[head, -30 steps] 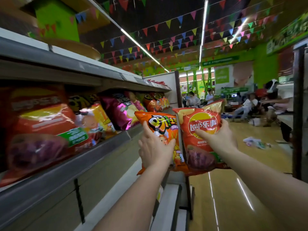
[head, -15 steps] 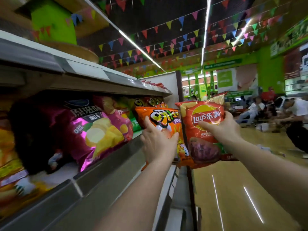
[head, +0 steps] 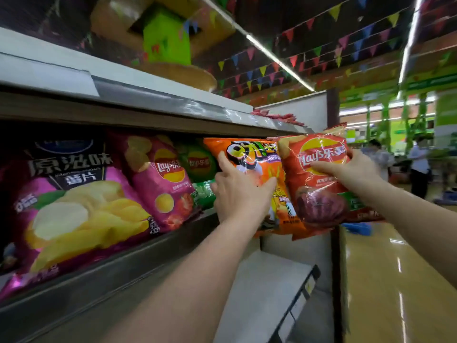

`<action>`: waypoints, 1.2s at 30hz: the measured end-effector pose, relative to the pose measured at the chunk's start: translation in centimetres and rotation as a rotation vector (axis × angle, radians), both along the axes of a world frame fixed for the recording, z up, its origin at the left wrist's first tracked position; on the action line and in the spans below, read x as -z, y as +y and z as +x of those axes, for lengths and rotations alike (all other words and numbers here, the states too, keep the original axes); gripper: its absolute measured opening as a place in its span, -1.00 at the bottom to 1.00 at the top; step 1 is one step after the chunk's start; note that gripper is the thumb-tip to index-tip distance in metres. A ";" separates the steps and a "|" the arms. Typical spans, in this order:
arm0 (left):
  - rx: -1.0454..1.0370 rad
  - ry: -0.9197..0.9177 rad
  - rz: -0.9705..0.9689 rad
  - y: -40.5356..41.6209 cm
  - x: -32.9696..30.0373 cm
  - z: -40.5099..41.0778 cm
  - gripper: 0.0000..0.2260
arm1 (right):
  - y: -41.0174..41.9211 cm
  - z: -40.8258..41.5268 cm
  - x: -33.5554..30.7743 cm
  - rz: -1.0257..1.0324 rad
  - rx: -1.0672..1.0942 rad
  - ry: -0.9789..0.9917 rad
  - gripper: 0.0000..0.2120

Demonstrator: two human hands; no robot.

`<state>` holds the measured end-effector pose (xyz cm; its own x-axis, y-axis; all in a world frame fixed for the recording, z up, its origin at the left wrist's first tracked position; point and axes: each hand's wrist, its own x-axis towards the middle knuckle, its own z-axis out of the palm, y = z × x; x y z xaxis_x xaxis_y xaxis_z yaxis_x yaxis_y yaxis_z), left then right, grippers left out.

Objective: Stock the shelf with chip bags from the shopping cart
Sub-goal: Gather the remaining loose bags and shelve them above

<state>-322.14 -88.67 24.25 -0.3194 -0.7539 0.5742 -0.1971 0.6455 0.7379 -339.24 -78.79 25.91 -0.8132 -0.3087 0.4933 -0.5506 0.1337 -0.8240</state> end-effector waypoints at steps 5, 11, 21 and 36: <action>-0.052 -0.026 -0.002 -1.1 -0.5 0.3 -0.05 | -1.9 -1.4 -0.4 0.030 -0.087 -0.010 -0.26; -0.059 -0.040 -0.015 -1.9 -0.7 1.3 -0.02 | -3.0 -1.7 -0.5 -0.017 -0.209 -0.094 -0.32; -0.121 0.090 0.063 -1.7 -1.0 2.9 -0.01 | -5.8 -3.5 -2.0 0.062 -0.580 -0.229 -0.25; -0.564 0.231 -0.036 5.2 -1.2 5.6 -0.15 | -10.7 -3.2 -3.3 0.217 -1.008 -0.127 -0.43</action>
<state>-316.50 -83.46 25.48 0.2597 -0.7490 0.6095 -0.3532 0.5138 0.7818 -342.43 -89.50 29.21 -0.1703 -0.9463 0.2749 -0.4002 -0.1885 -0.8968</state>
